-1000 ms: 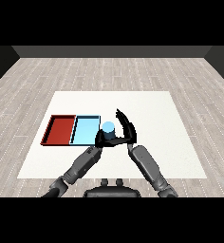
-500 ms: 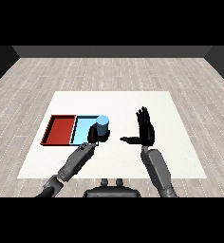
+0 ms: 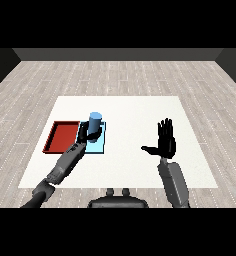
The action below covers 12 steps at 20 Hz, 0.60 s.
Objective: Pick the blue can and put it in the blue box
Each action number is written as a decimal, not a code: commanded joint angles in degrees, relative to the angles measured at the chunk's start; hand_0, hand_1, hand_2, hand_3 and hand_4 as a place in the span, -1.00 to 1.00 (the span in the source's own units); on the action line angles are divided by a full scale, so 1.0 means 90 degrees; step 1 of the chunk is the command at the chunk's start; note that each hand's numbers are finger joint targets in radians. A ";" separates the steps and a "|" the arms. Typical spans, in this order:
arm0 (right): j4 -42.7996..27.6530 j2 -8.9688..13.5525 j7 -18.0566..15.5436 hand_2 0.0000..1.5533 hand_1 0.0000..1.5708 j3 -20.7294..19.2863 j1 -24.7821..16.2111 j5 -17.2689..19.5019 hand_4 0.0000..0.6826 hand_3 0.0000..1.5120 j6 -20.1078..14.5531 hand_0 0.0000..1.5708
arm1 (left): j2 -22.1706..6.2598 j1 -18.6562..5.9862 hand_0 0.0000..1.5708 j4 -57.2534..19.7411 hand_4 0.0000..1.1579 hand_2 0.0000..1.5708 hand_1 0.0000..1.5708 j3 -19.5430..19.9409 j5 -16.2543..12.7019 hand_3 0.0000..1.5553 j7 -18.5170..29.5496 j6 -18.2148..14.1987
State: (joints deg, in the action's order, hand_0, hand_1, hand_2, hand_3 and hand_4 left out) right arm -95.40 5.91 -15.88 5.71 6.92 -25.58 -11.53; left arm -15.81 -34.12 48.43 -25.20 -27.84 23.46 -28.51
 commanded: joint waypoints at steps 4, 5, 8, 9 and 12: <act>0.0423 0.0044 -0.0295 -1.00 -1.00 -0.0217 -0.0167 -0.0264 -1.00 -1.00 0.0537 -1.00 | -0.0305 -0.0333 1.00 -0.1633 0.75 0.99 1.00 -0.0245 0.0637 0.91 -0.0974 -0.0202; 0.0257 0.0037 -0.0216 -1.00 -1.00 -0.0335 -0.0116 -0.0294 -1.00 -1.00 0.0378 -1.00 | -0.0357 -0.0854 1.00 -0.1914 0.71 0.95 1.00 -0.0272 0.0734 0.85 -0.1431 -0.0082; 0.0421 0.0044 -0.0246 -1.00 -1.00 -0.0375 -0.0031 -0.0243 -1.00 -1.00 0.0363 -1.00 | -0.0096 -0.1094 0.83 -0.2743 0.62 0.72 0.83 -0.0443 0.0938 0.52 -0.2165 -0.0284; 0.0287 -0.0075 -0.0316 -1.00 -1.00 -0.0223 -0.0344 -0.0211 -1.00 -1.00 0.0368 -1.00 | 0.0132 -0.1295 0.14 -0.3144 0.60 0.05 0.14 -0.0412 0.0976 0.07 -0.2278 -0.0385; 0.0759 0.0015 -0.0189 -1.00 -1.00 -0.0440 0.0141 -0.0335 -1.00 -1.00 0.0438 -1.00 | 0.0479 -0.1131 0.21 -0.3888 0.53 0.08 0.21 -0.0601 0.1129 -0.43 -0.2654 -0.0284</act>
State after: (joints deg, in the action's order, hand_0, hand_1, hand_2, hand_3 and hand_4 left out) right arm -91.05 5.65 -17.70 3.26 6.62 -27.53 -8.54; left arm -14.62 -42.31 21.95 -29.29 -19.60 4.75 -30.96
